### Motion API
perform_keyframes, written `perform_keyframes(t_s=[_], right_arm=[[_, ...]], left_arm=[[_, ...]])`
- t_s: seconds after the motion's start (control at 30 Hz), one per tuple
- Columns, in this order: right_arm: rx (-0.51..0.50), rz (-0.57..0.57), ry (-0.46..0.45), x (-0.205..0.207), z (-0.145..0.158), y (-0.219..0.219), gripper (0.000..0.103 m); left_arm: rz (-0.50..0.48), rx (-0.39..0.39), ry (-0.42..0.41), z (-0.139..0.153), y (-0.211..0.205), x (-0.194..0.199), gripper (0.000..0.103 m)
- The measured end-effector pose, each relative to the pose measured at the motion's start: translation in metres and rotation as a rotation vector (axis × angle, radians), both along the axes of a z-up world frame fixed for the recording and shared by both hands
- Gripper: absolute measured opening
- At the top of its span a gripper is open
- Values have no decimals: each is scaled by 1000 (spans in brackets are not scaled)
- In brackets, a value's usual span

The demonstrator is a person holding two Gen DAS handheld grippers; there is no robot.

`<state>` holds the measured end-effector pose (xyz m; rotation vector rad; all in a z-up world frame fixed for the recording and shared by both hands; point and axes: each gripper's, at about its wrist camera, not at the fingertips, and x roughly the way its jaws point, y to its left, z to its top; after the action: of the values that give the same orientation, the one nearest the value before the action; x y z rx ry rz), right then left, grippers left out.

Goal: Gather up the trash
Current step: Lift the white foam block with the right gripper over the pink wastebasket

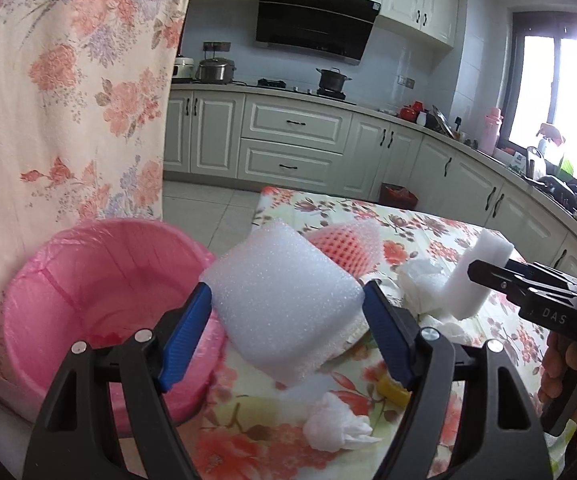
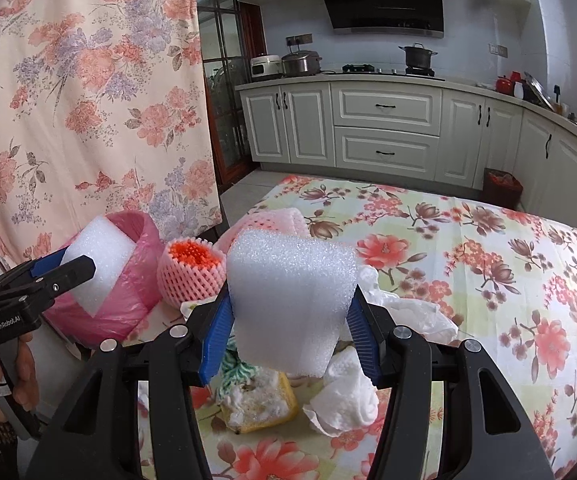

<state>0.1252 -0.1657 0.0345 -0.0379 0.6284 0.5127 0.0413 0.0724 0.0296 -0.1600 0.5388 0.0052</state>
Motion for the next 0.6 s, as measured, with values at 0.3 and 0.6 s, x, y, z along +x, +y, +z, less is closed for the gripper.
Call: perform_keyframes(t_s=[0.3, 0.6], right_arm=[[16, 71, -20, 0, 18, 43, 52], [31, 177, -23, 0, 31, 107, 52]], left_arm=[[131, 27, -37, 19, 63, -18, 75], [202, 44, -35, 19, 104, -29, 75]])
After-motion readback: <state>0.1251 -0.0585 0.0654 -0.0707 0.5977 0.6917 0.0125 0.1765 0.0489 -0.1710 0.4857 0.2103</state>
